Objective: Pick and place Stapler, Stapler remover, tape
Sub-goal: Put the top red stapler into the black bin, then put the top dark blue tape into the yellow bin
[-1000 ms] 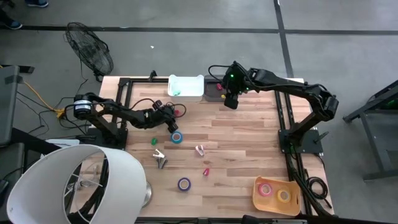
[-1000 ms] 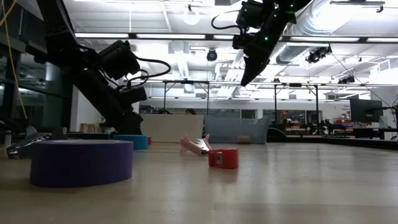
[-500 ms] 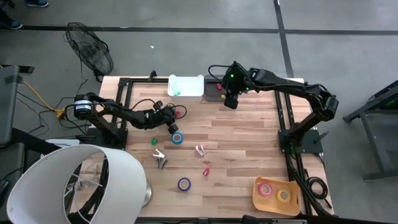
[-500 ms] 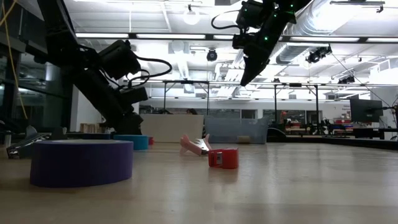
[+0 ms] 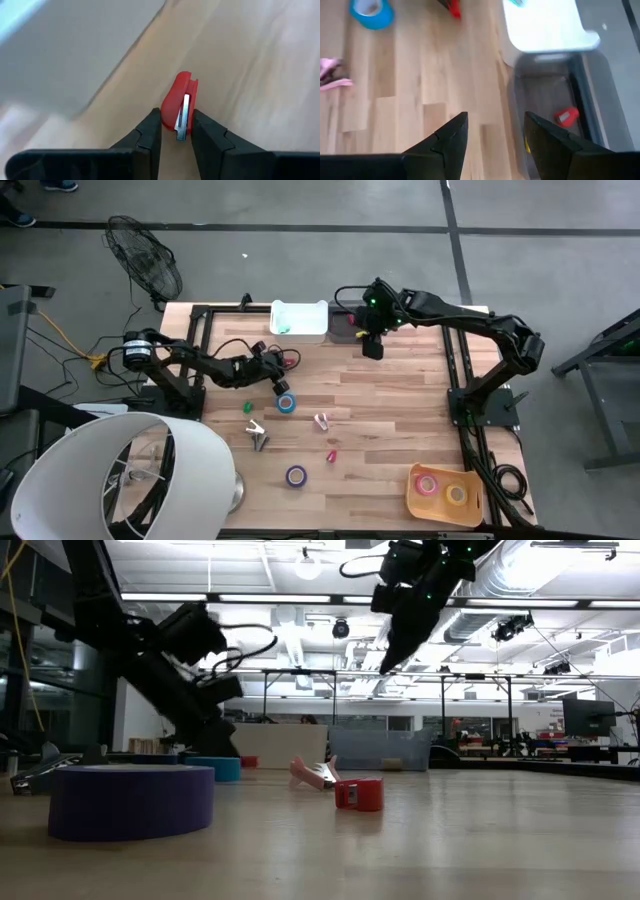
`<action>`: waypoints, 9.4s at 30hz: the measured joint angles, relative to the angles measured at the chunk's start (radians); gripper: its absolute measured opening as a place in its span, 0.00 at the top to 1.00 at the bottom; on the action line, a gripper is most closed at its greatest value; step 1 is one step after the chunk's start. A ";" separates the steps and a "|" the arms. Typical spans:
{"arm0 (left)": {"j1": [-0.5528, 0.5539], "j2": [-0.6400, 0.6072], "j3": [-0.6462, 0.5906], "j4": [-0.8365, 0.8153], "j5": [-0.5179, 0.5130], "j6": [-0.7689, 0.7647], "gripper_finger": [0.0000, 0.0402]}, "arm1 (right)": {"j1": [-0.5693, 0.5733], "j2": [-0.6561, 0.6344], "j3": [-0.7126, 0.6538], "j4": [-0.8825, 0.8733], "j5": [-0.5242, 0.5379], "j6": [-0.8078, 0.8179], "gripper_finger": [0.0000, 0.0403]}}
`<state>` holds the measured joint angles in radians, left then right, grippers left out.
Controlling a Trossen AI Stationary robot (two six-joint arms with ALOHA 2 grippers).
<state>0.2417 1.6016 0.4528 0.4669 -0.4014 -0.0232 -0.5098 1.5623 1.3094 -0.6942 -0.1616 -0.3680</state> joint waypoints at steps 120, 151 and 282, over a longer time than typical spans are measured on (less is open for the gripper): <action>0.000 -0.005 0.485 -0.315 -0.063 0.285 0.44 | -0.055 0.003 -0.044 0.176 0.199 0.195 0.88; 0.001 -0.155 0.484 -0.610 -0.164 0.250 0.43 | -0.165 0.188 -0.180 0.492 0.081 0.548 0.88; 0.170 -0.096 0.552 -0.767 0.582 0.173 0.91 | -0.190 -0.133 -0.065 0.048 -0.160 0.203 0.47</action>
<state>0.4118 1.5056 1.0051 -0.3003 0.1810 0.1501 -0.6994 1.4296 1.2446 -0.6460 -0.3215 -0.1649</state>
